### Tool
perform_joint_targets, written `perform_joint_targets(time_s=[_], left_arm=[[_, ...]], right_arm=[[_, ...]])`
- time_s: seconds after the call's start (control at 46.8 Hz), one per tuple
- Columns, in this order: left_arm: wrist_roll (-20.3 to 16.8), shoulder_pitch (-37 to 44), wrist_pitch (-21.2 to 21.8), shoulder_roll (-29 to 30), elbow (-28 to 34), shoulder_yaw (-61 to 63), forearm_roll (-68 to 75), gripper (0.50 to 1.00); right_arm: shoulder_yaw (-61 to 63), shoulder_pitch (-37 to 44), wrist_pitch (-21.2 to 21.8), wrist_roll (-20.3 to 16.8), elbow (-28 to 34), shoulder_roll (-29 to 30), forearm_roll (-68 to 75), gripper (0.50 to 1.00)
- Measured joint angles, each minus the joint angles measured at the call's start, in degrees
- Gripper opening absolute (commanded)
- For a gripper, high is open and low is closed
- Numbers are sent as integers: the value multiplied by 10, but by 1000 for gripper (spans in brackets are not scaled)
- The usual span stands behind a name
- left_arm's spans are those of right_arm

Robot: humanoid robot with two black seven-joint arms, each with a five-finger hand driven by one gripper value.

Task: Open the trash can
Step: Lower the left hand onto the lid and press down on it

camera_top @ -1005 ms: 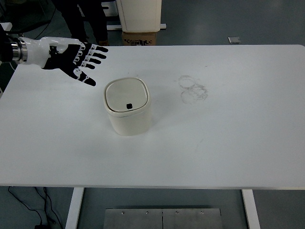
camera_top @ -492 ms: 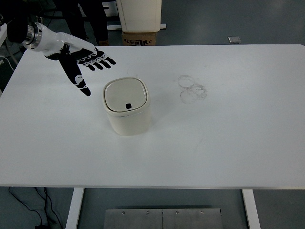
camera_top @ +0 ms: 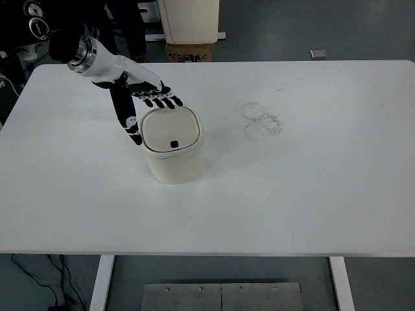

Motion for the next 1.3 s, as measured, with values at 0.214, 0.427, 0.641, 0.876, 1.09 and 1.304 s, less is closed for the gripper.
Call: perform_joint_targets(time_s=[0.214,0.427,0.641,0.876,1.09,1.304], left_arm=[[0,-4,0,-10,-23,-10,1,1000],[1,-4,0,-11,-30,-22,1,1000],[17,-1,0,-11,-42,-22,2,1000],[18,5,0,-10,-43,-19,6,1000],[22,21,0,-11,-43,-19,12,1000],[22,27,0,-12,-43,-19,12,1000]], right_arm=[[0,0,0,0,0,0,0,991],[0,0,0,0,0,0,0,991],[0,0,0,0,0,0,0,991],[0,0,0,0,0,0,0,991],[0,0,0,0,0,0,0,991],[0,0,0,0,0,0,0,991]])
